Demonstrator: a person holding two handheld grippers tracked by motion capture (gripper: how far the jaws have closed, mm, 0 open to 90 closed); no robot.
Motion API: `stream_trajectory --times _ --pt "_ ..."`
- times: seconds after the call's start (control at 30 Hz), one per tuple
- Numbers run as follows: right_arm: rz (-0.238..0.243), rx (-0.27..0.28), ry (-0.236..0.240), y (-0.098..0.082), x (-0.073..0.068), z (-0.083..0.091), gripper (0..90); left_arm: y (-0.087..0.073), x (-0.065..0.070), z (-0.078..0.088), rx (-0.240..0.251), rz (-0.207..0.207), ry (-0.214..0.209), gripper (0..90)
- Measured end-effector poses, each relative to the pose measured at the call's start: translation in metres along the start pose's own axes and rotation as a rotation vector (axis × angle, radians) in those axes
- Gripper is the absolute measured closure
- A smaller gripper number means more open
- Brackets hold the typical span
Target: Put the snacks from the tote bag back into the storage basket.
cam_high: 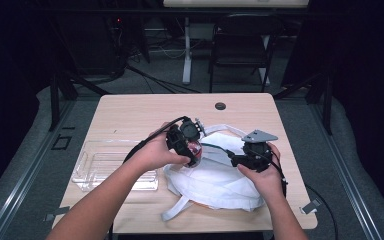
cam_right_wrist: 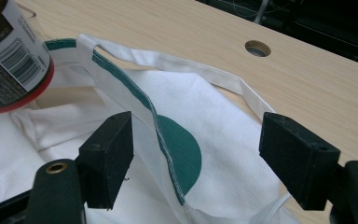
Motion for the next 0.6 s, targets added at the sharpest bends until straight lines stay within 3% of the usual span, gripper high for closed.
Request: stream_trajectory --times 0.6 --pt "0.008 0.005 0.006 0.000 -0.003 -0.001 25.9 -0.025 -0.019 0.008 -0.010 0.051 0.017 25.5"
Point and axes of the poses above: each handheld gripper's, and its own axes: z roughly backward along the jaws, y roughly out of its top, x roughly to its right, the point moved 6 cm from there along -z, roughly forward along the jaws, and after that the axes turned 11 degrees about -x, right-handed, at the moved point
